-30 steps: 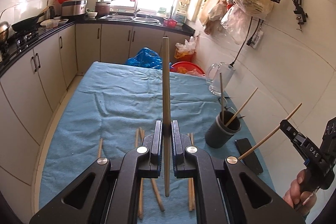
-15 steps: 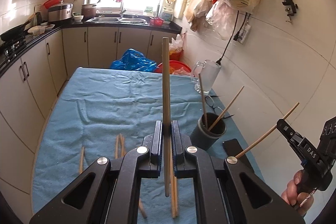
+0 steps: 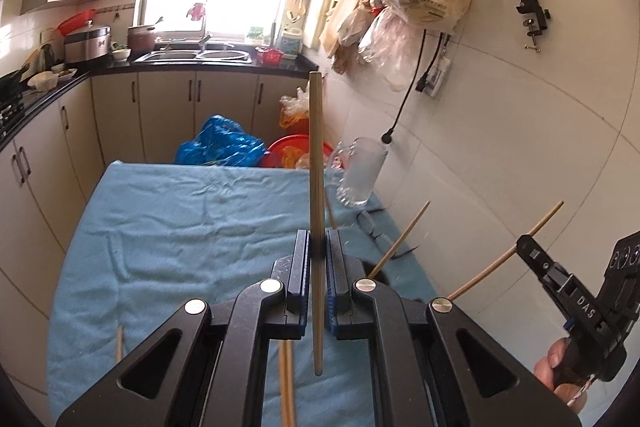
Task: Organize utensils
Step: 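Lower the left tool's chopstick into the black cup and open while the right tool does likewise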
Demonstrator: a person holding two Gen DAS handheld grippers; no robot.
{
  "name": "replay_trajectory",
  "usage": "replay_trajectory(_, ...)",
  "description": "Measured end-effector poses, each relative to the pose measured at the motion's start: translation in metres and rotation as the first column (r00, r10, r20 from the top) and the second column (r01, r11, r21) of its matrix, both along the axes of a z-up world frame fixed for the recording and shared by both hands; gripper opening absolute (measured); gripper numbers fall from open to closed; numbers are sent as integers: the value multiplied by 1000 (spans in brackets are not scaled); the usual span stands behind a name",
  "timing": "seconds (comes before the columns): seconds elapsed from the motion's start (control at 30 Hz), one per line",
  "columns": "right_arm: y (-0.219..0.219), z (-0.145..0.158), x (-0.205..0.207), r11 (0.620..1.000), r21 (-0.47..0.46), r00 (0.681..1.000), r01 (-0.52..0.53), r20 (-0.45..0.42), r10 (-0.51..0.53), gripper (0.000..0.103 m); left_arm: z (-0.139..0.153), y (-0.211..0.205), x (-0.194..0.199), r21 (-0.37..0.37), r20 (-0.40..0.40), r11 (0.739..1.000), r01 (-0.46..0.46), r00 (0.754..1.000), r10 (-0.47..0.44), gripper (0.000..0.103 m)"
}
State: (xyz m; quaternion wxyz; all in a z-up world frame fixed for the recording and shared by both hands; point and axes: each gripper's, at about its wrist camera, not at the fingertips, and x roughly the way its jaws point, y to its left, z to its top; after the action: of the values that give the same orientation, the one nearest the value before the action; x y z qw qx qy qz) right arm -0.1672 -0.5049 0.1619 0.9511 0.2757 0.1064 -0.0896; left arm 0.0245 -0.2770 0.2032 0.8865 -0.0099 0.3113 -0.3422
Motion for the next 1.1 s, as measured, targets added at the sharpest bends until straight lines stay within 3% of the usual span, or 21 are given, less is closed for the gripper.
replay_trajectory(0.23,-18,10,14,999,-3,999,38,22,-38,7,10,-37,20,-36,15,999,9,1000,-8,7)
replay_trajectory(0.43,-31,8,31,997,9,997,75,17,-75,7,-3,-60,39,-77,-13,997,2,1000,-3,7)
replay_trajectory(0.6,-43,-10,51,996,28,996,86,-36,-85,7,-31,-81,57,-59,-66,998,-5,998,1,7)
replay_trajectory(0.83,-47,-44,80,997,73,990,26,-142,-15,8,-66,-91,74,-16,-135,1000,-15,991,13,7)
replay_trajectory(1.03,-45,-65,99,994,106,978,-18,-204,39,10,-77,-89,80,-7,-160,1000,-21,987,19,7)
replay_trajectory(1.1,-47,-66,99,993,114,977,-15,-211,39,11,-76,-87,79,-12,-167,1000,-16,986,14,14)
